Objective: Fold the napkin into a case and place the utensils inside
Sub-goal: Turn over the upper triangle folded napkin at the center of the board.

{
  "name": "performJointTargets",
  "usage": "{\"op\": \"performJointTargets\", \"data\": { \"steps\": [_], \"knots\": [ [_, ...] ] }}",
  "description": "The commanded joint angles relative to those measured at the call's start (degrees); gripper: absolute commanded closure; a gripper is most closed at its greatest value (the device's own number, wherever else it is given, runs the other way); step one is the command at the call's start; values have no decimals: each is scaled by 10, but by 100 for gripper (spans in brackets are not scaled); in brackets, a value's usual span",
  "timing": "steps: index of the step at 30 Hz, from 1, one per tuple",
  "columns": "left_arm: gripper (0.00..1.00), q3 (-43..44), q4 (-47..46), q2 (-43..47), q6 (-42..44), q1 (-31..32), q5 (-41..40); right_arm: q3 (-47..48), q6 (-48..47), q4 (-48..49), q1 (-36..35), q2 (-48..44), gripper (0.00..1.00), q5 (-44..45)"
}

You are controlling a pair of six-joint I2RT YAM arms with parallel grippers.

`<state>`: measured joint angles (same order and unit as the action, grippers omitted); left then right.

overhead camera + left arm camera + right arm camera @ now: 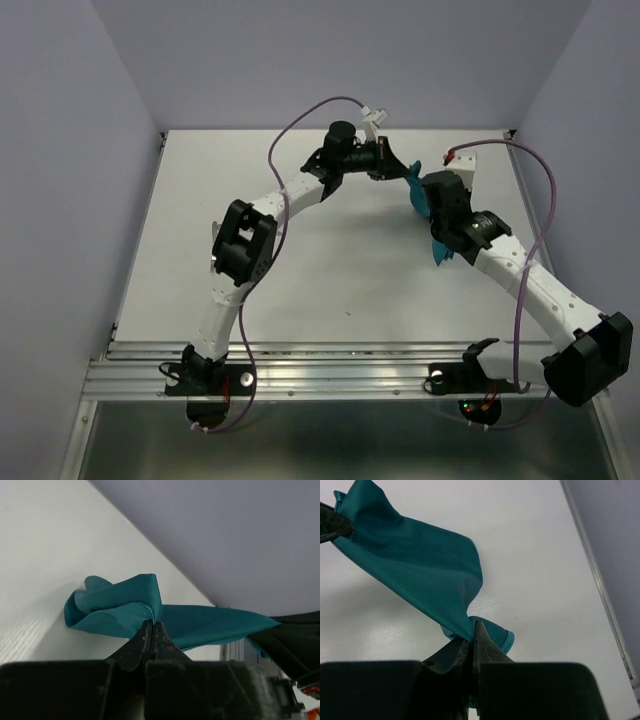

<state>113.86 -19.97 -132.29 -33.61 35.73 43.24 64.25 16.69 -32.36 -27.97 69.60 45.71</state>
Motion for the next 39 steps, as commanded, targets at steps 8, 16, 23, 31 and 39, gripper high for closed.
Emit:
{"op": "performJointTargets", "data": {
  "steps": [8,16,23,31,39],
  "knots": [
    [100,-332,-139,165,89,-84,37,-75,101,-22,-138,22,99,-41],
    [100,-464,-153,231,101,-113,6,-80,128,7,-195,68,99,-88],
    [100,-525,-170,244,92,-132,-12,-78,140,18,-231,98,99,-92],
    [100,-586,-170,270,86,-153,-40,-99,147,40,-270,119,97,-121],
    [86,-650,-138,318,76,-163,-87,-93,149,64,-307,167,91,-139]
  ]
}}
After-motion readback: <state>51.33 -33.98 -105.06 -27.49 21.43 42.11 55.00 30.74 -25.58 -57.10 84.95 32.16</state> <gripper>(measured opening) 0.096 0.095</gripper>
